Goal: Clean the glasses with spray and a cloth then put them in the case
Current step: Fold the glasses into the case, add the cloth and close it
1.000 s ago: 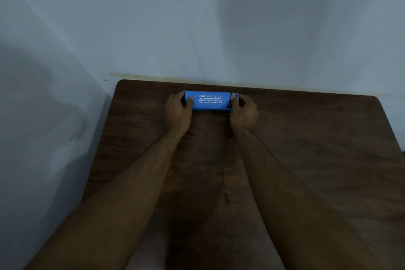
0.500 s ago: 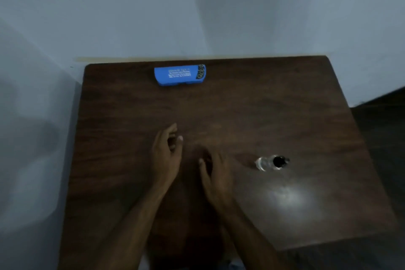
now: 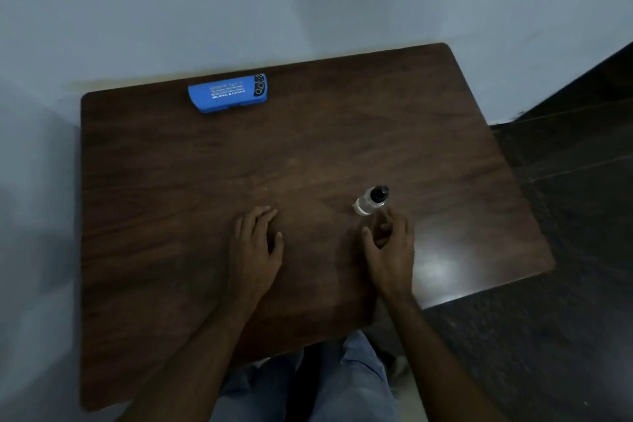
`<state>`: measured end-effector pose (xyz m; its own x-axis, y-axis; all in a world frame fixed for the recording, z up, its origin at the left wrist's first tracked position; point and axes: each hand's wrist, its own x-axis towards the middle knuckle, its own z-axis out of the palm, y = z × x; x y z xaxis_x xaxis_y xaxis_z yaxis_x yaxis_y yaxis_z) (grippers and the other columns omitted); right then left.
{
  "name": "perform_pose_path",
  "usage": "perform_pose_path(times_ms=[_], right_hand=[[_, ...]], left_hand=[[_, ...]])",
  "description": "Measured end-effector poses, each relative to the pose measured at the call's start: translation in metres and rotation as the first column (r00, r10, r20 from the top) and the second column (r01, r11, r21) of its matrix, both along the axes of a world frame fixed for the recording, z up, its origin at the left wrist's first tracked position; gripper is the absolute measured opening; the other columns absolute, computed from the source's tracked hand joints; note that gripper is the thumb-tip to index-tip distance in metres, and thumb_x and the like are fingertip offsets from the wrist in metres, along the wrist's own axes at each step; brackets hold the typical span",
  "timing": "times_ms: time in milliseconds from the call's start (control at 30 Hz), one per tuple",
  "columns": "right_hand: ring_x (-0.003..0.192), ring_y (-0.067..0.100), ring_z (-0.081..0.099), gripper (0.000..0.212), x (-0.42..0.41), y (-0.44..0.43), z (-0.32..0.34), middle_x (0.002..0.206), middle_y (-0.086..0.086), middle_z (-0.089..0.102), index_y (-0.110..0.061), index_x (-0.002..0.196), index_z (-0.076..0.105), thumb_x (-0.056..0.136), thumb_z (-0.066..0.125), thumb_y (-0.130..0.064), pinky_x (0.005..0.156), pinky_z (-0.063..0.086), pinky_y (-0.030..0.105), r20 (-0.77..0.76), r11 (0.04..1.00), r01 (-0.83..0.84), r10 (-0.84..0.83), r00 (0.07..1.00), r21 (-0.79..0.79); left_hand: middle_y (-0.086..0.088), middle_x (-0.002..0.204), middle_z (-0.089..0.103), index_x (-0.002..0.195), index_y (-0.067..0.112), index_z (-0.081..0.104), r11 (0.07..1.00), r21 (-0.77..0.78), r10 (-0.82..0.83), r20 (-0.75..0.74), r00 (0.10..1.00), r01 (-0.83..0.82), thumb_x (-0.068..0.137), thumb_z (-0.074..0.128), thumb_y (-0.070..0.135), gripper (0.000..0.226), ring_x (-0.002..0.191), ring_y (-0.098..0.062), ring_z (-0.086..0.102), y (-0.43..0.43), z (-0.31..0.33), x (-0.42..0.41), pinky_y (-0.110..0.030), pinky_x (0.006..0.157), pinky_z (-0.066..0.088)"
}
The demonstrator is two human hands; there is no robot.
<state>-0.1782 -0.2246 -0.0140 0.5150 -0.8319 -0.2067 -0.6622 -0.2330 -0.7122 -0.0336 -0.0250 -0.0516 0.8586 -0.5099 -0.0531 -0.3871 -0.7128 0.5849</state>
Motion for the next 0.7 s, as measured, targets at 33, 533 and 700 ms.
perform_pose_path(times_ms=[33, 533, 700], right_hand=[[0.106, 0.015, 0.06, 0.053, 0.008, -0.004, 0.002, 0.129, -0.001, 0.055, -0.02, 0.139, 0.053, 0.093, 0.078, -0.03, 0.086, 0.053, 0.031, 0.014, 1.0, 0.004, -0.005, 1.0, 0.017], [0.113, 0.028, 0.063, 0.045, 0.119, -0.026, 0.005, 0.121, 0.009, 0.067, -0.015, 0.13, 0.061, 0.095, 0.078, -0.038, 0.096, 0.055, 0.051, 0.179, 0.992, -0.121, 0.127, 0.976, -0.043], [0.107, 0.017, 0.06, 0.045, 0.208, -0.048, 0.024, 0.119, -0.002, 0.066, -0.013, 0.133, 0.062, 0.094, 0.08, -0.025, 0.085, 0.051, 0.032, 0.278, 0.976, -0.187, 0.21, 0.937, -0.11]], left_hand=[[-0.003, 0.15, 0.054, 0.142, 0.016, 0.061, 1.0, 0.01, -0.006, 0.015, 1.0, 0.005, 0.099, 0.068, 0.023, 0.043, 0.138, -0.024, 0.047, 0.0, 0.0, 0.0, -0.041, 0.115, 0.039], [-0.014, 0.173, 0.025, 0.165, 0.007, 0.021, 0.965, 0.203, 0.125, 0.187, 0.974, -0.163, 0.105, 0.045, 0.052, 0.079, 0.161, -0.029, 0.02, -0.052, -0.002, 0.098, -0.05, 0.132, 0.017], [-0.015, 0.172, 0.027, 0.163, 0.003, 0.025, 0.92, 0.294, 0.189, 0.249, 0.95, -0.26, 0.104, 0.031, 0.063, 0.085, 0.161, -0.03, 0.02, -0.073, -0.016, 0.153, -0.055, 0.13, 0.018]])
